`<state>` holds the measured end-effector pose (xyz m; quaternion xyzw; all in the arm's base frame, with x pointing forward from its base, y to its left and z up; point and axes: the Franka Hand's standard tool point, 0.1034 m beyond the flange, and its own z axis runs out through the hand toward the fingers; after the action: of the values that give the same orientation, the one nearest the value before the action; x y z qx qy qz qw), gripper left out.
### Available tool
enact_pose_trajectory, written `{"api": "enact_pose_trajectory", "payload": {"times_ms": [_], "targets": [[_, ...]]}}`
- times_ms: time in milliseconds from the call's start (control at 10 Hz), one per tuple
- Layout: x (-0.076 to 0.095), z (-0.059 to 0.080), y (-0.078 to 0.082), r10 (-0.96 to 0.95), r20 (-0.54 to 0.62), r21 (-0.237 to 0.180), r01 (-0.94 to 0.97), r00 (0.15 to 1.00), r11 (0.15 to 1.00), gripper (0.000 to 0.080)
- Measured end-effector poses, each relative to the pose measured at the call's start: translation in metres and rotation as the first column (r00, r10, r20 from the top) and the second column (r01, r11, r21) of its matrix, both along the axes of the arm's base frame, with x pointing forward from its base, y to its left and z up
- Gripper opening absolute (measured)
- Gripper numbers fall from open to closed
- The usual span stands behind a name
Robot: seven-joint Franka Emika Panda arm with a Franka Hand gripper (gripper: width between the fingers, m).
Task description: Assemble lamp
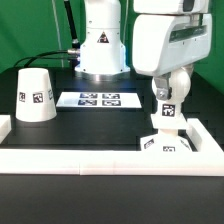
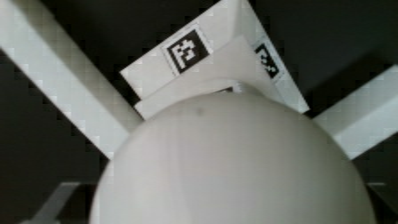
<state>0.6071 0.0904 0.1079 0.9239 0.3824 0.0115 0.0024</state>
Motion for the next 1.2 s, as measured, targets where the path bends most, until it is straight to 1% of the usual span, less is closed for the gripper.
{"api": "enact_pose_trajectory", "payload": {"times_ms": [200,300,500,600,900,1000,1200], "targets": [[-0.0003,0.0,0.0035,-0.173,0.0,0.004,0.173,0.985,0.985,0.0577],[-0.0004,0.0,0.0048,-0.228,0.0,0.006,0.228,0.974,0.974,0.0577],[-0.0008,0.0,0.0079,-0.402,-0.002,0.011,0.402,0.916,0.916,0.0579],[-0.0008,0.0,0.008,-0.445,-0.003,0.012,0.445,0.895,0.895,0.0579],[-0.0007,0.0002,0.0079,-0.674,-0.007,0.017,0.674,0.739,0.738,0.0579],[-0.0006,0.0002,0.0078,-0.711,-0.008,0.017,0.711,0.703,0.703,0.0579],[-0.0005,0.0003,0.0066,-0.799,-0.011,0.019,0.799,0.601,0.601,0.0579]]}}
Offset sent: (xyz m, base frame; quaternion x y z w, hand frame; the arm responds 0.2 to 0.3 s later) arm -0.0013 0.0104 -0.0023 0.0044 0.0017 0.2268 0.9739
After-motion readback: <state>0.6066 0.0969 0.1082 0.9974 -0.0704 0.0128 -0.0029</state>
